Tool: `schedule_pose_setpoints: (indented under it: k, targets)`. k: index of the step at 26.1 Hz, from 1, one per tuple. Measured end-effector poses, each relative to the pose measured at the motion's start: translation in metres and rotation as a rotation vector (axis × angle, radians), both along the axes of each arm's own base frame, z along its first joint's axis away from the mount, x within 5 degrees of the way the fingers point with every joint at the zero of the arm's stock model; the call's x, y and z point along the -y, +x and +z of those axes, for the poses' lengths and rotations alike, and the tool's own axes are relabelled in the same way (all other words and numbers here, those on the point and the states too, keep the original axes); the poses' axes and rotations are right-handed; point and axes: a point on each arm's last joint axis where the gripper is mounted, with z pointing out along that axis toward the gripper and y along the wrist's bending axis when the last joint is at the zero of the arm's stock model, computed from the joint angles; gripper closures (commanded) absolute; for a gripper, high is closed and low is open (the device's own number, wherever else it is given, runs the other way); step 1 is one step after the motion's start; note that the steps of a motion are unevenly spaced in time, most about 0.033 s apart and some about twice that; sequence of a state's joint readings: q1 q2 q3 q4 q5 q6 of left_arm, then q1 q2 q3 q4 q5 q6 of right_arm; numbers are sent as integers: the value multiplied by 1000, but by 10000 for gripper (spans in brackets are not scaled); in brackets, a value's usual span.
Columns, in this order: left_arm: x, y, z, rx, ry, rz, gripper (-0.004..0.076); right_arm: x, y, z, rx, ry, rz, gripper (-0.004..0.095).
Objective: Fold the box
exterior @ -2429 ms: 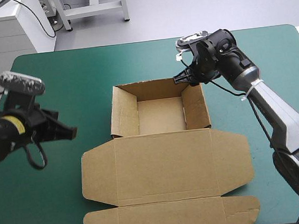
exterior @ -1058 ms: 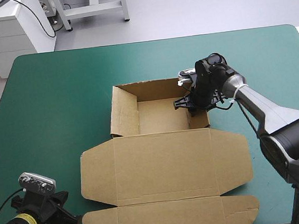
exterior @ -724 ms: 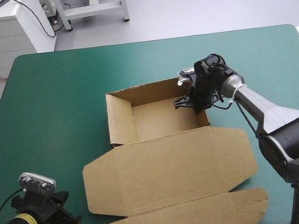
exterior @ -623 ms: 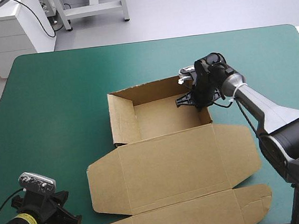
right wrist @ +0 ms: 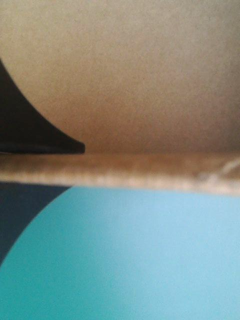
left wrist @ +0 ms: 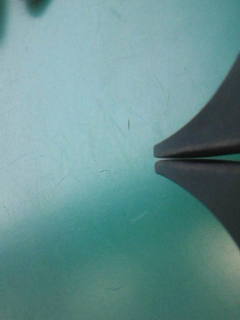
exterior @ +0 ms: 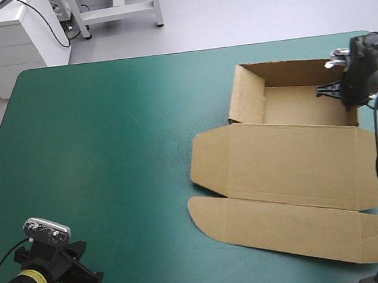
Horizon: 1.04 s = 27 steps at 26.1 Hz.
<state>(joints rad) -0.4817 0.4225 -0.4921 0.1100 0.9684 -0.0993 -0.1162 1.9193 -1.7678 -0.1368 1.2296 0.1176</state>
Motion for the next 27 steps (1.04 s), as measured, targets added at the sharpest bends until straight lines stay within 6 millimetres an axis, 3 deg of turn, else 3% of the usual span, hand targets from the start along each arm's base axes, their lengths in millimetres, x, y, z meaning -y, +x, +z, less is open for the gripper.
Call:
schedule_pose_setpoints:
  k: [2, 4, 6, 7, 10, 21, 27]
  targets:
    - [0, 0, 0, 0, -1, 1, 731, 49, -10, 0, -7, -12, -109, 922]
    - [0, 0, 0, 0, -1, 1, 731, 88, -23, 1, -15, -38, -195, 854]
    - [0, 0, 0, 0, -2, 2, 731, 105, -30, 1, -34, -79, -199, 712]
    - [0, 0, 0, 0, -2, 2, 731, 107, -31, 1, -40, -93, -190, 636]
    - [0, 0, 0, 0, -2, 2, 731, 110, -32, 2, -51, -126, -164, 563]
    - [0, 0, 0, 0, -2, 2, 731, 115, -34, 6, -61, -182, -154, 559]
    - [0, 0, 0, 0, -2, 2, 731, 105, -51, 43, 40, -177, -164, 559]
